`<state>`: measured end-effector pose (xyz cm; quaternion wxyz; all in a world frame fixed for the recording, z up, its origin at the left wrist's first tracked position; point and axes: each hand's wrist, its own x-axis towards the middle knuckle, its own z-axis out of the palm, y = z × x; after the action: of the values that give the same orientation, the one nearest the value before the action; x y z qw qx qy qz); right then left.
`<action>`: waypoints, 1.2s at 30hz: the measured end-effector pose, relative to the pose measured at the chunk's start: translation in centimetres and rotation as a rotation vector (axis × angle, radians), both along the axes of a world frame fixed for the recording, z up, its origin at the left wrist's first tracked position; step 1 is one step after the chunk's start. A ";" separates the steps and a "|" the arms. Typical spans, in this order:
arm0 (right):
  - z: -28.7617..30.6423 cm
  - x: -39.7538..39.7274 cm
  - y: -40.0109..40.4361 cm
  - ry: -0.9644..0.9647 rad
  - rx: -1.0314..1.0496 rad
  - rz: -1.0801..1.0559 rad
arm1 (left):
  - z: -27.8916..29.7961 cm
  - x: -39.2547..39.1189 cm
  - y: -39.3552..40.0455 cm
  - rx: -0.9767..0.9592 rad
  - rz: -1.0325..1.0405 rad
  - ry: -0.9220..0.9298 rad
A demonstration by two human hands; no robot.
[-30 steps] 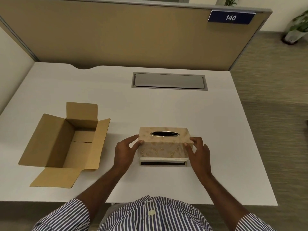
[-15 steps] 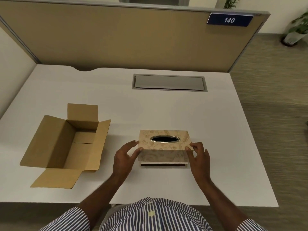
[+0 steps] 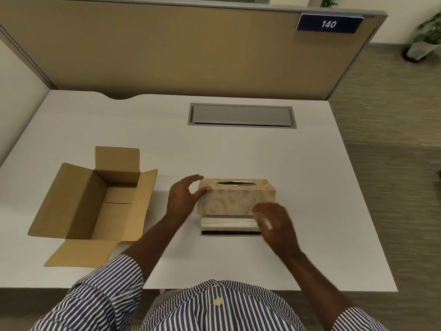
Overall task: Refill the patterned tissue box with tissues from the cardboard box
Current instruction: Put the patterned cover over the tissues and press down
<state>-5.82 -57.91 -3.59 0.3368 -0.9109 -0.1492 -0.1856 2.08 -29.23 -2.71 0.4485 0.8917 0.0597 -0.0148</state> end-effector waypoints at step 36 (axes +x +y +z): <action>-3.1 3.1 7.1 0.293 -0.854 0.368 | 1.0 5.0 -0.6 -0.049 0.035 0.191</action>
<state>-2.71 -50.78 -6.66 -0.0225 -0.9428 -0.3217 0.0849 7.05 -29.88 -1.76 0.4628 0.8737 0.1171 -0.0933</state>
